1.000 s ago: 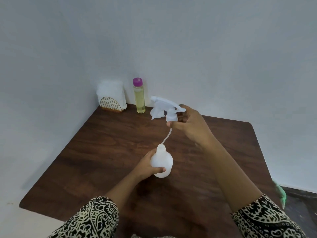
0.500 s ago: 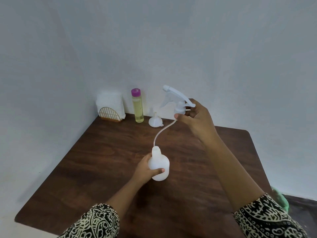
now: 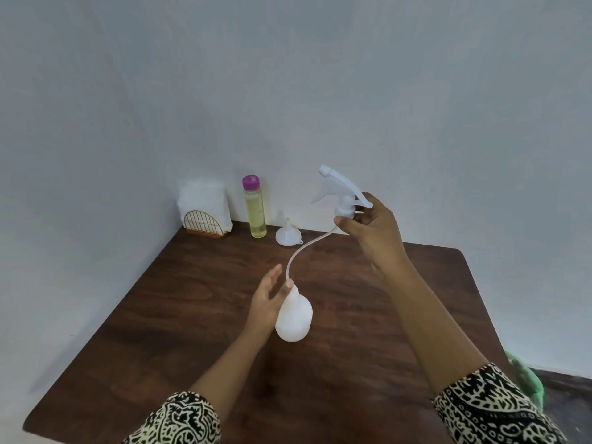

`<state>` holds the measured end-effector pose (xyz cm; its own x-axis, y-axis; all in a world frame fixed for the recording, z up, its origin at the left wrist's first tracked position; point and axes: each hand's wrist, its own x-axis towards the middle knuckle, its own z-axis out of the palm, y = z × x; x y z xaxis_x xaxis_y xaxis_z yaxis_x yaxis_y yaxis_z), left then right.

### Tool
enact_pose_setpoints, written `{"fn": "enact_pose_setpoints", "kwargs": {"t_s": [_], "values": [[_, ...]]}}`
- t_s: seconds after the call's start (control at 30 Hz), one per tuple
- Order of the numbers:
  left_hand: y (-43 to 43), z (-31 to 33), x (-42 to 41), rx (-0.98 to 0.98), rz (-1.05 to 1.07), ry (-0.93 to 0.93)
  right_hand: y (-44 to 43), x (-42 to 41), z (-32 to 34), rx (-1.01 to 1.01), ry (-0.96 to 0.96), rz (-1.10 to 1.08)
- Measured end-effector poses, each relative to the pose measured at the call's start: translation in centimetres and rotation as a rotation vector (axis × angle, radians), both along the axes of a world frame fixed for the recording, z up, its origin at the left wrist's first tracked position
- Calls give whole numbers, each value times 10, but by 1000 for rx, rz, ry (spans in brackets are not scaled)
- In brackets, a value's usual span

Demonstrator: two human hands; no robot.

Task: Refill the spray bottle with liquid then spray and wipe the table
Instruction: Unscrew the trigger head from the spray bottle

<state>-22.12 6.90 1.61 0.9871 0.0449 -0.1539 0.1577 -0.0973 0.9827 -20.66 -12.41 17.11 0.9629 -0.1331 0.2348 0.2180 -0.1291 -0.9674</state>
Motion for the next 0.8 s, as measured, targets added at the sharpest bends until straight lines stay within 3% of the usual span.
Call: {"fn": "enact_pose_setpoints", "kwargs": {"t_s": [0.23,0.47,0.63,0.8], "values": [[-1,38,26,129,41,22,-1,4,2,49,-16,18],[2,50,42,100,13,58,-3,22,19,12,-19,86],[7,68,53,13,50,53,-4,40,30,57,-20,79],[13,103,48,-206,27,102,-19,46,34,290,14,92]]}}
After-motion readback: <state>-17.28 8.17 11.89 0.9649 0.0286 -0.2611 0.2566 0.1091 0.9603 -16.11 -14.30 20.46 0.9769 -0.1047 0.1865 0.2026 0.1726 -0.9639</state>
